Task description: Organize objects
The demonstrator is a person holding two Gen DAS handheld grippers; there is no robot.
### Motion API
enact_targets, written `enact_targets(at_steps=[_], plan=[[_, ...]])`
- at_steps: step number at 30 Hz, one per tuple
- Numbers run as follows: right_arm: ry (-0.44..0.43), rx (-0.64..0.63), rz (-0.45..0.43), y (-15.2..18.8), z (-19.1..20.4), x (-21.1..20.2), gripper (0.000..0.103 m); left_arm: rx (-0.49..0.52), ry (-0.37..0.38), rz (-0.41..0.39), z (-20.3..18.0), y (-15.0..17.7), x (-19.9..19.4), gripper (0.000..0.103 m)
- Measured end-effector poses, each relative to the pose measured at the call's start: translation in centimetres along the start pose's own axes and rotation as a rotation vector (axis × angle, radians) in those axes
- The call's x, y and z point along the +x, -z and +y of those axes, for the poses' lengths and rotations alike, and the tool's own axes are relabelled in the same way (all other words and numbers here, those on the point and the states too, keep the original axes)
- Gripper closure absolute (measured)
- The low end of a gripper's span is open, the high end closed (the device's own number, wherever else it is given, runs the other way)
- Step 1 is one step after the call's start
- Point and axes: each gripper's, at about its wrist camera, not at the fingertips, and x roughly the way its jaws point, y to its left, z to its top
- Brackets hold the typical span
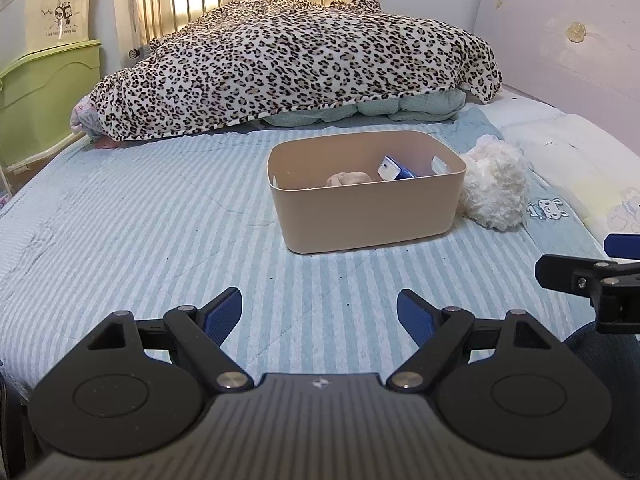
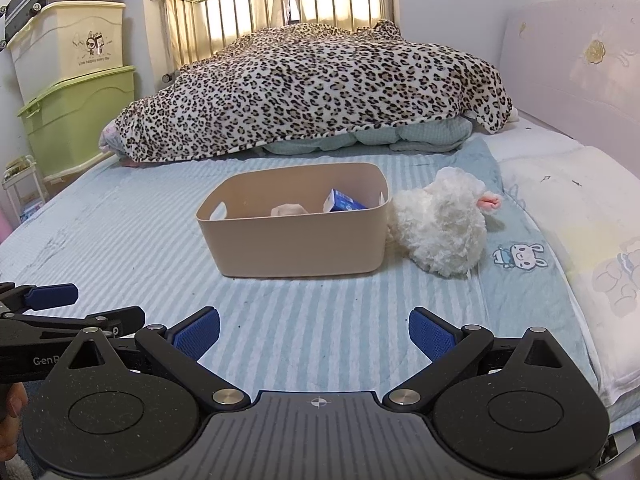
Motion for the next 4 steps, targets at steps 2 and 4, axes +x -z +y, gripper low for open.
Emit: enact_targets(at_steps=[2, 4], plan=[[-0.003, 0.002, 0.005, 0.09, -0.03, 0.19, 0.001, 0.000, -0.002, -0.001, -0.01, -0.06, 0.01, 0.018], [-0.005, 0.001, 0.008, 0.10, -0.02, 0.37, 0.001, -0.001, -0.005, 0.000, -0.04, -0.05, 0.08, 0.018]])
